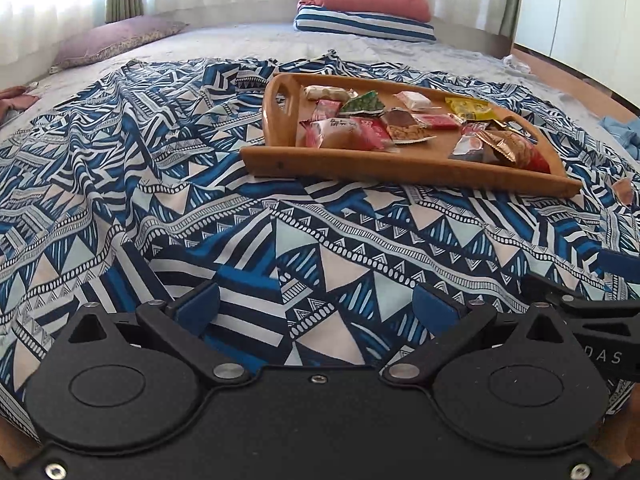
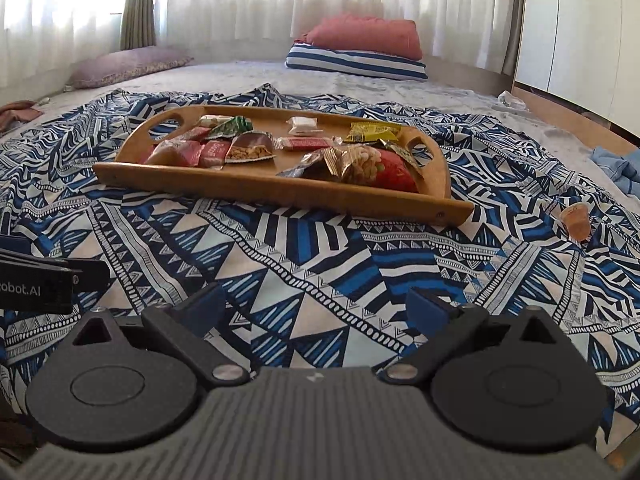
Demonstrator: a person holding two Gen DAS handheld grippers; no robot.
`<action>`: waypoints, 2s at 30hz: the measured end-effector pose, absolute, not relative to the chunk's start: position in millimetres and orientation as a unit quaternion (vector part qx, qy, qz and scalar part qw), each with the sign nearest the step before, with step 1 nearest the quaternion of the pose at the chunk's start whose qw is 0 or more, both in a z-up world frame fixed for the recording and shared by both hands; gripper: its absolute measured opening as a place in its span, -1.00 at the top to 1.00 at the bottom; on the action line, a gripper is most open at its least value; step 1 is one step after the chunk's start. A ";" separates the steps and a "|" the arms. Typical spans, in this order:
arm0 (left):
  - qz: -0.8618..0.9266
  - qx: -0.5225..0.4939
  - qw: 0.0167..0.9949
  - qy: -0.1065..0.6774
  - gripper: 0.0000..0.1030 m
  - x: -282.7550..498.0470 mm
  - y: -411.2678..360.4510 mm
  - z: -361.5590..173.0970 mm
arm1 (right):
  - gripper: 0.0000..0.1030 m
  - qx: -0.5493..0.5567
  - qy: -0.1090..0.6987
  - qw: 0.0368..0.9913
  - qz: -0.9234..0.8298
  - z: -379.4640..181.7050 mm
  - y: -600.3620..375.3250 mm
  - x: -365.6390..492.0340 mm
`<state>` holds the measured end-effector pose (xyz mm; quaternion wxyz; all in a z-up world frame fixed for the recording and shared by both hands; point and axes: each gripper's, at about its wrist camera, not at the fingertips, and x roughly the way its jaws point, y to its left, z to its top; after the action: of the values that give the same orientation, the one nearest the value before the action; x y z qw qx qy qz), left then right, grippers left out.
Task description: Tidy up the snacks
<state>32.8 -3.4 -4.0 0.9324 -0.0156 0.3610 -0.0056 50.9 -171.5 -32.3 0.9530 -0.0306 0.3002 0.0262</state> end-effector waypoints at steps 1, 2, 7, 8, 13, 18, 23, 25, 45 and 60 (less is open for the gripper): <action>-0.004 -0.013 0.934 0.356 -0.99 32.7 -3.3 -5.0 | -0.99 -0.031 0.302 0.953 0.027 -34.5 -171.4 51.2; -0.004 -0.010 0.935 0.355 -0.99 32.9 -3.4 -5.9 | -1.00 -0.029 0.301 0.953 0.026 -35.9 -171.7 51.0; -0.001 0.000 0.937 0.350 -1.00 34.3 -5.1 -10.2 | -1.00 -0.010 0.307 0.951 0.024 -39.0 -175.2 54.9; -0.001 0.001 0.938 0.348 -1.00 34.4 -5.3 -11.1 | -1.00 -0.010 0.308 0.951 0.023 -39.8 -175.1 55.4; -0.006 -0.005 0.938 0.346 -1.00 36.4 -2.2 -13.8 | -1.00 -0.016 0.306 0.952 0.025 -41.3 -174.1 55.5; -0.011 -0.005 0.937 0.349 -1.00 38.4 -0.2 -13.3 | -1.00 -0.011 0.307 0.951 0.028 -42.6 -175.4 56.8; -0.011 -0.003 0.937 0.350 -1.00 38.6 -0.6 -13.2 | -1.00 -0.013 0.305 0.952 0.027 -43.3 -174.6 56.3; -0.011 -0.002 0.937 0.350 -1.00 38.9 -0.8 -13.1 | -1.00 -0.013 0.305 0.952 0.027 -43.4 -174.2 55.9; -0.008 -0.003 0.935 0.355 -1.00 39.4 -0.9 -13.0 | -1.00 -0.013 0.305 0.952 0.027 -43.3 -174.2 55.8; -0.008 0.000 0.936 0.353 -1.00 38.5 -1.9 -13.5 | -1.00 -0.013 0.305 0.952 0.027 -43.4 -173.8 55.8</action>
<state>38.5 -1.9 -13.5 0.9358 0.0003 0.3526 -0.0077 55.8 -173.8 -43.4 0.9518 -0.0131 0.3053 0.0272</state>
